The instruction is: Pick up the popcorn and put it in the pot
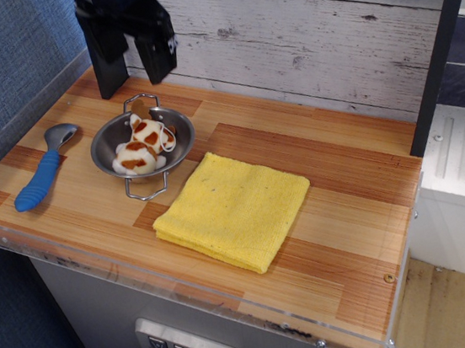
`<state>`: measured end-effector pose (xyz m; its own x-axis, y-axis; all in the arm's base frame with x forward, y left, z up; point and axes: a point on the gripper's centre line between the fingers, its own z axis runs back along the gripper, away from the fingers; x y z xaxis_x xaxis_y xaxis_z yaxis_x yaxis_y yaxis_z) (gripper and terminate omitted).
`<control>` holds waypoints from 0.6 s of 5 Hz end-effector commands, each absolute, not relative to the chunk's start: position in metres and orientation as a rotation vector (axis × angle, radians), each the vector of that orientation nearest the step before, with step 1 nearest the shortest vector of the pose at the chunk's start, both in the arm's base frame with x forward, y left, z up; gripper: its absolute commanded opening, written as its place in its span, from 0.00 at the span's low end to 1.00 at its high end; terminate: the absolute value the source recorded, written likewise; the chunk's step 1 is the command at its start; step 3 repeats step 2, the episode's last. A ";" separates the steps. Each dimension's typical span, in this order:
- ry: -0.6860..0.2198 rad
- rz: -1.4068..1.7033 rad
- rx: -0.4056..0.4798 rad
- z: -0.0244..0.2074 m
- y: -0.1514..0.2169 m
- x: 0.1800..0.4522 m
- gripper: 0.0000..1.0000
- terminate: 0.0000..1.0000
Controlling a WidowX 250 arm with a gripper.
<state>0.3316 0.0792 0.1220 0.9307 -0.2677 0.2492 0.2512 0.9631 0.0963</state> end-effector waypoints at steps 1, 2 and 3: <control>-0.315 -0.276 0.086 0.144 0.075 0.329 1.00 0.00; -0.315 -0.276 0.086 0.144 0.075 0.329 1.00 1.00; -0.315 -0.276 0.086 0.144 0.075 0.329 1.00 1.00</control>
